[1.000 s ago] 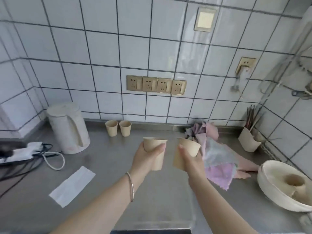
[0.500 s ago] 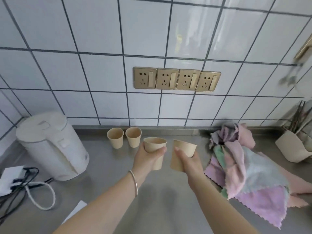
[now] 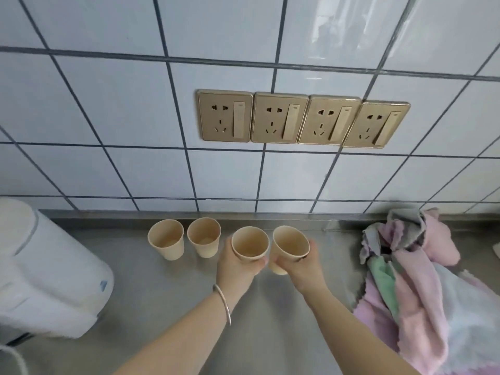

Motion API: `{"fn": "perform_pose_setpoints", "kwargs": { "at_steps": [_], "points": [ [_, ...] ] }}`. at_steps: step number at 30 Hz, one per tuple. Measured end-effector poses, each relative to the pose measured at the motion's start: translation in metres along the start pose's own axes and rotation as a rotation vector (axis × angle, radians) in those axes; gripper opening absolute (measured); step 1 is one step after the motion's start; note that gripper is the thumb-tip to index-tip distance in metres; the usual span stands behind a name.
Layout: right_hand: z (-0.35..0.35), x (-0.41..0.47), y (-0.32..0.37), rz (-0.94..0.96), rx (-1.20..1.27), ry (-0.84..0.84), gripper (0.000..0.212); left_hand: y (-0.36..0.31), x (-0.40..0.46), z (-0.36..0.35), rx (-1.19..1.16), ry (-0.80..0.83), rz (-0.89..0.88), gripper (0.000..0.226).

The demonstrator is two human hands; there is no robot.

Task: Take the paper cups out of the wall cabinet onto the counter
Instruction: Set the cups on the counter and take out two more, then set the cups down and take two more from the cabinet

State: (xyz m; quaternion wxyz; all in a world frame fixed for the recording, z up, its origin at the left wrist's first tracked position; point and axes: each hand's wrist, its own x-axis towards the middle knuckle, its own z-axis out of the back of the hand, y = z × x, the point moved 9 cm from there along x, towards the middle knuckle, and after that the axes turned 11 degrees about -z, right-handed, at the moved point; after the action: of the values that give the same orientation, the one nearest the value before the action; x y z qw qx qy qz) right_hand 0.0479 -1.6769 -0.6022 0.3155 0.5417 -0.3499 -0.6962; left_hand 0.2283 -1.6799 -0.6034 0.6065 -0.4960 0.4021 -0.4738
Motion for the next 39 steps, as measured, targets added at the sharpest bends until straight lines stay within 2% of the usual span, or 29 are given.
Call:
{"fn": "perform_pose_setpoints", "kwargs": {
  "at_steps": [6,18,24,26,28,31,34,39],
  "points": [
    [-0.005,0.040,-0.003,0.030,-0.074,-0.073,0.067,0.020,0.025,-0.007,0.045,-0.084,-0.003,0.072],
    [-0.012,0.068,-0.007,0.032,-0.205,-0.150,0.061,0.044,0.047,-0.008,0.125,-0.183,-0.027,0.072],
    [-0.012,0.072,-0.017,0.033,-0.272,-0.170,0.070,0.066,0.036,-0.014,0.025,-0.133,0.079,0.082],
    [-0.005,0.068,-0.024,0.006,-0.313,-0.212,0.068,0.064,0.026,-0.013,0.008,-0.153,0.135,0.086],
    [0.004,0.061,-0.032,-0.037,-0.339,-0.246,0.063,0.058,0.013,-0.005,0.059,-0.213,0.184,0.081],
    [0.013,0.046,-0.043,-0.110,-0.335,-0.251,0.057,0.047,-0.008,-0.001,0.059,-0.241,0.241,0.056],
    [0.024,0.026,-0.047,-0.133,-0.311,-0.255,0.052,0.027,-0.023,-0.006,0.087,-0.165,0.232,0.042],
    [0.046,-0.022,-0.046,-0.165,-0.244,-0.291,0.048,-0.010,-0.045,-0.023,0.075,-0.025,0.152,0.034]
  ]
}}
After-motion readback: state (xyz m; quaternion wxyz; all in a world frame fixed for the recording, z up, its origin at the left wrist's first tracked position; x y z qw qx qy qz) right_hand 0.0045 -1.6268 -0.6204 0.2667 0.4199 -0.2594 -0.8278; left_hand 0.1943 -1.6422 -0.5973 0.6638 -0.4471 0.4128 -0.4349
